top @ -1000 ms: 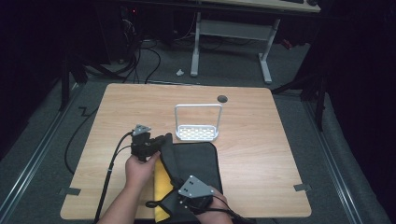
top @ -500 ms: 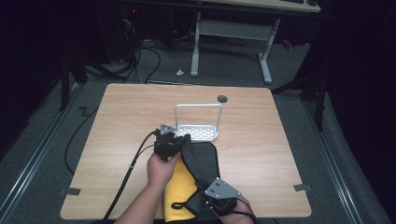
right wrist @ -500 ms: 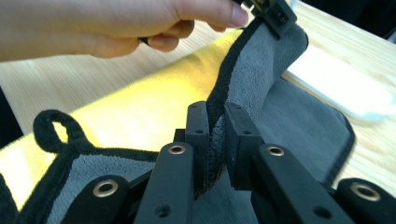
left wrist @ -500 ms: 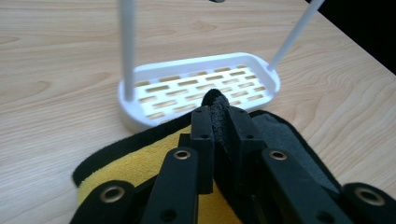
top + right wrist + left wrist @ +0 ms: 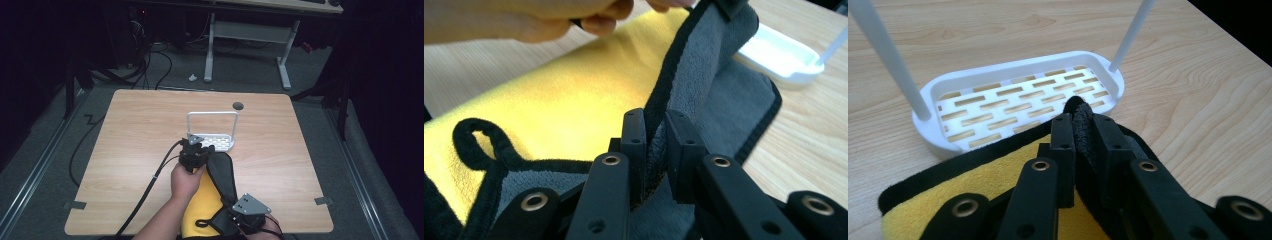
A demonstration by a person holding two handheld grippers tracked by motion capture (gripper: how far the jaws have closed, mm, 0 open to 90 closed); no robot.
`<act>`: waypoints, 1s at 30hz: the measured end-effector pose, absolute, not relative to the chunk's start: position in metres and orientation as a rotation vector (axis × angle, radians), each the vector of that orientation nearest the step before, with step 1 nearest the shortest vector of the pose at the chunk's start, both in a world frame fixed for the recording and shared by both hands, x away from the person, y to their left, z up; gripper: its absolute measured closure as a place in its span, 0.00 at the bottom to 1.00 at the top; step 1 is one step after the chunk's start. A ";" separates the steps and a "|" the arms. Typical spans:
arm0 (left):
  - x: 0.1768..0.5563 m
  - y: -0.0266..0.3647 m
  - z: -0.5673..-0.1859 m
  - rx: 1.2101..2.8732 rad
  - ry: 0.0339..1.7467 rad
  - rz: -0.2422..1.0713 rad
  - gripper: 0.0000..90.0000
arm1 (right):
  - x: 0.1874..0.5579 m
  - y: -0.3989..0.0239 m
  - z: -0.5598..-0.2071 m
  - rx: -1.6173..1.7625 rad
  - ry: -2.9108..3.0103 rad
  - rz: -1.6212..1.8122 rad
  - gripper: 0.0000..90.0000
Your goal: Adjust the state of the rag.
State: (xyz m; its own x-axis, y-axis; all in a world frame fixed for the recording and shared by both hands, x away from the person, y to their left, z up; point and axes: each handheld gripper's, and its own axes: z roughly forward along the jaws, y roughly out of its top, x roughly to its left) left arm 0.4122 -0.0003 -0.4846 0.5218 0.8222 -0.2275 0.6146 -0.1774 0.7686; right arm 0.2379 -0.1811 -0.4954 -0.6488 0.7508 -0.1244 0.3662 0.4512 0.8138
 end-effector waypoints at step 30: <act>0.379 0.037 -0.500 1.886 1.061 0.245 0.56 | 0.253 -0.218 -0.504 1.131 2.135 1.084 0.69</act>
State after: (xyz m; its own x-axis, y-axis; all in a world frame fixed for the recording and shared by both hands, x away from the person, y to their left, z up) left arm 0.3792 0.0365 -0.4997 0.6074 0.7551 -0.2470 0.5700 -0.1976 0.7975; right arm 0.2529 -0.2181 -0.5041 -0.5378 0.8414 -0.0532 0.4534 0.3419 0.8231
